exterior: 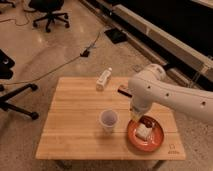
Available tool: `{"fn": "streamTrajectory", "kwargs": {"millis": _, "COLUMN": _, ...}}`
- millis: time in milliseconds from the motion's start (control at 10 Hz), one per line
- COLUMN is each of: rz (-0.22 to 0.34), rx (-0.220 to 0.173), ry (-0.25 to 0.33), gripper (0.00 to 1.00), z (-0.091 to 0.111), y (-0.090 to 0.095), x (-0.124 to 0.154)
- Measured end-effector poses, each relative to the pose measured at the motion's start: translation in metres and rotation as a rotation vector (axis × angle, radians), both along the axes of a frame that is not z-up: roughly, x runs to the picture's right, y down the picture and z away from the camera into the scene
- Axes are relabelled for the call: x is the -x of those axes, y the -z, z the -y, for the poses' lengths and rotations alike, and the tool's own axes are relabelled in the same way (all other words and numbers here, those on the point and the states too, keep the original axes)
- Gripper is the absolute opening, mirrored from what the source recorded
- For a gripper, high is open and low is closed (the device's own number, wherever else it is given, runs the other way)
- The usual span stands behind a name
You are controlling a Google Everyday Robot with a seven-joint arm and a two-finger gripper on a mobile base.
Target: Place the pepper in the ceramic bowl
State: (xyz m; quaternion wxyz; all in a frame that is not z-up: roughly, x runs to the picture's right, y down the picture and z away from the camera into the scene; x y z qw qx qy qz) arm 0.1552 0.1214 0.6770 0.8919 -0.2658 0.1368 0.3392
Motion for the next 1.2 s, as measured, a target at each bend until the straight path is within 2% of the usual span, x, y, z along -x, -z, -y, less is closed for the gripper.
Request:
{"fn": "streamTrajectory", "kwargs": {"millis": 100, "rz": 0.0, "rx": -0.001, "ry": -0.001, "gripper": 0.09, "z": 0.0, "y": 0.0, "x": 0.0}}
{"fn": "streamTrajectory", "kwargs": {"millis": 300, "rz": -0.007, "rx": -0.004, "ry": -0.014, "gripper": 0.17, "z": 0.003, "y": 0.0, "x": -0.002}}
{"fn": "streamTrajectory", "kwargs": {"millis": 500, "rz": -0.018, "rx": -0.015, "ry": -0.018, "gripper": 0.38, "z": 0.008, "y": -0.001, "x": -0.007}}
{"fn": "streamTrajectory", "kwargs": {"millis": 600, "rz": -0.022, "rx": -0.016, "ry": -0.022, "gripper": 0.45, "z": 0.01, "y": -0.003, "x": -0.01}}
{"fn": "streamTrajectory", "kwargs": {"millis": 700, "rz": -0.036, "rx": -0.001, "ry": -0.022, "gripper": 0.58, "z": 0.013, "y": -0.011, "x": -0.015}}
{"fn": "streamTrajectory", "kwargs": {"millis": 900, "rz": -0.055, "rx": 0.053, "ry": -0.015, "gripper": 0.77, "z": 0.008, "y": -0.034, "x": -0.014}}
{"fn": "streamTrajectory", "kwargs": {"millis": 1100, "rz": -0.081, "rx": 0.102, "ry": -0.011, "gripper": 0.8, "z": -0.002, "y": -0.054, "x": -0.017}}
{"fn": "streamTrajectory", "kwargs": {"millis": 1200, "rz": -0.091, "rx": 0.122, "ry": -0.01, "gripper": 0.8, "z": -0.004, "y": -0.058, "x": -0.019}}
